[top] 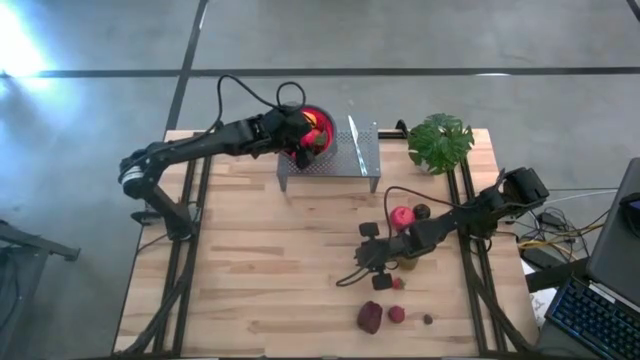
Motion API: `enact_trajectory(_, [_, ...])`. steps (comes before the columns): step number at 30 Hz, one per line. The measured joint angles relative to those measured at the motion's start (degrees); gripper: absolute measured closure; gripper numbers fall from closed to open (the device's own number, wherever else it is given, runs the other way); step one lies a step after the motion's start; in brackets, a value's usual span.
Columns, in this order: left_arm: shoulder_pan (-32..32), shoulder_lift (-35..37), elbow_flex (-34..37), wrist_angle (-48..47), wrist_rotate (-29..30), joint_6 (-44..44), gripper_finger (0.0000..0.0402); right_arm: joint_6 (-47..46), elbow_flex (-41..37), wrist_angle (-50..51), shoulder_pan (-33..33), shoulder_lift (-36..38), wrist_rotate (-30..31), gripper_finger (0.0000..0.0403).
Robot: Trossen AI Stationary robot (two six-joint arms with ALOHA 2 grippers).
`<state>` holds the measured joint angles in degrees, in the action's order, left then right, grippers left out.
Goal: Pick & Place Fruit
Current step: Put the tomato into the red strainer bowl on the shelf, then put the red strawberry into the red strainer bowl on the shelf
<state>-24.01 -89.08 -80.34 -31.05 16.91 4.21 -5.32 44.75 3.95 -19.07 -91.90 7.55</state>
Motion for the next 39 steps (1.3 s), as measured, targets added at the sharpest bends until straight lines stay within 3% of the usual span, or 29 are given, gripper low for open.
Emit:
enact_trajectory(10, [0.09,0.13,-1.71,-1.98,0.68,0.17,0.0006,0.0,0.0,0.02,0.0,-0.05,0.0,0.035])
enact_trajectory(23, [3.53,3.29,-13.66,-15.05,0.57,-5.58,0.0007,2.41,0.0,0.09,0.0,-0.06,0.02,0.0322])
enact_trajectory(31, [12.22,6.76,-11.77,-14.99,0.55,-10.01,0.0007,4.04,1.34,1.01,0.0,0.12,0.07,0.0303])
enact_trajectory(39, [24.6,6.86,-2.53,-6.68,0.51,-9.09,0.0007,-5.46,8.62,22.17,-1.14,0.76,3.29,0.0289])
